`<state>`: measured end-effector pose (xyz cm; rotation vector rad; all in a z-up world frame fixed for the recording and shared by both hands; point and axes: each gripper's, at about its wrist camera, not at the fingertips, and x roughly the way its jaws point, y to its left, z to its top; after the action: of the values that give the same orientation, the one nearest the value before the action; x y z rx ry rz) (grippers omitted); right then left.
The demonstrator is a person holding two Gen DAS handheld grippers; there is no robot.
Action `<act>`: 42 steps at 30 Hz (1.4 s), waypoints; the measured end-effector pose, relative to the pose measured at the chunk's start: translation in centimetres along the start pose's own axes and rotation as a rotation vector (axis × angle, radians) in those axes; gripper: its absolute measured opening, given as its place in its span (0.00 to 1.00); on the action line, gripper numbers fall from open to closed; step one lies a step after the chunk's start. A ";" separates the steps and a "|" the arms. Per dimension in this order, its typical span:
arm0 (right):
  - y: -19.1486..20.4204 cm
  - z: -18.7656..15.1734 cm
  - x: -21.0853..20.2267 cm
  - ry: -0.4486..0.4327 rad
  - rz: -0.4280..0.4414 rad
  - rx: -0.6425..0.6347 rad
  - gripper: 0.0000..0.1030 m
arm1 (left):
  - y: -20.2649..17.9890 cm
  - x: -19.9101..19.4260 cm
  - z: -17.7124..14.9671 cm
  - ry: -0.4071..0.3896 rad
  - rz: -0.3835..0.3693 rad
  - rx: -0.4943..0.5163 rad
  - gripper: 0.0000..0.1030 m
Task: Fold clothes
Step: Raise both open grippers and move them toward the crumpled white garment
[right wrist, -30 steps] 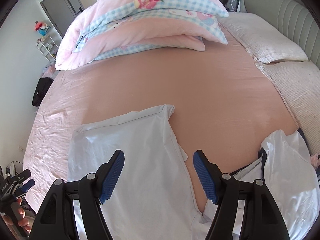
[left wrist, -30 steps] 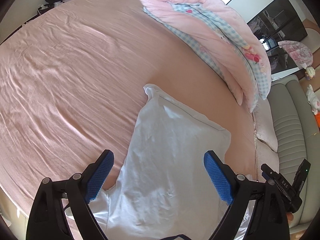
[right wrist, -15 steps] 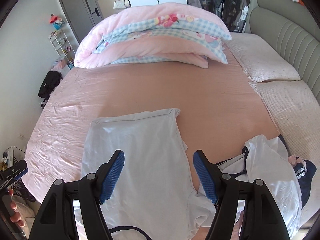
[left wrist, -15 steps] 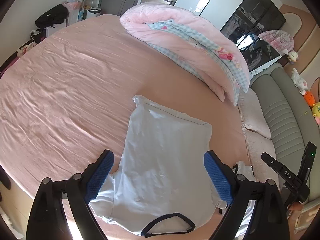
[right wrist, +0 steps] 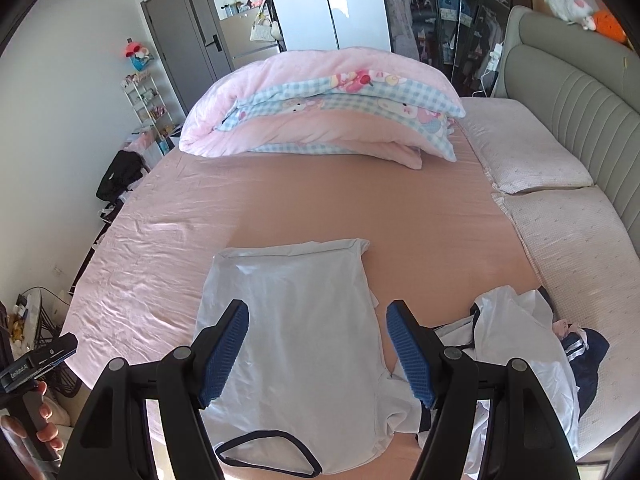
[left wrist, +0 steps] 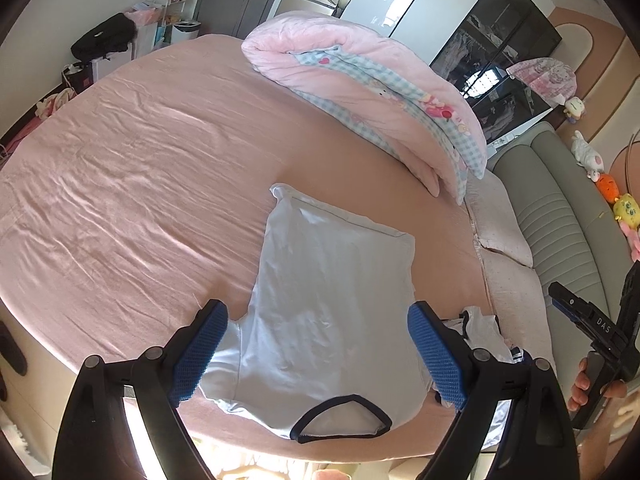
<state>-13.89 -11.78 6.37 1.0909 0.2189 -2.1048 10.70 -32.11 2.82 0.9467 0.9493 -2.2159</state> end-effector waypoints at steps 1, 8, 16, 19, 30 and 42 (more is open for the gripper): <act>0.0 -0.1 0.0 0.004 -0.003 -0.014 0.69 | -0.1 0.2 -0.1 0.003 0.012 0.012 0.89; -0.2 -2.2 2.4 0.043 0.008 -0.061 0.69 | -0.2 3.0 -1.1 0.058 0.036 0.017 0.89; -0.2 -7.1 8.0 0.180 0.068 -0.127 0.69 | -0.6 7.5 -3.0 0.169 0.039 0.155 0.89; 0.3 -8.8 9.9 0.225 0.111 -0.163 0.69 | -0.9 9.7 -4.3 0.225 0.028 0.226 0.89; 2.4 -11.0 14.2 0.287 0.152 -0.291 0.70 | -2.3 14.5 -8.5 0.397 -0.115 0.251 0.89; 1.6 -12.7 14.4 0.278 0.145 -0.326 0.70 | -4.9 13.8 -10.7 0.342 -0.143 0.369 0.89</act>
<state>-9.98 -14.84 -12.25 1.1573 0.5777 -1.7108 3.09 -23.72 -11.31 1.5051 0.7814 -2.4486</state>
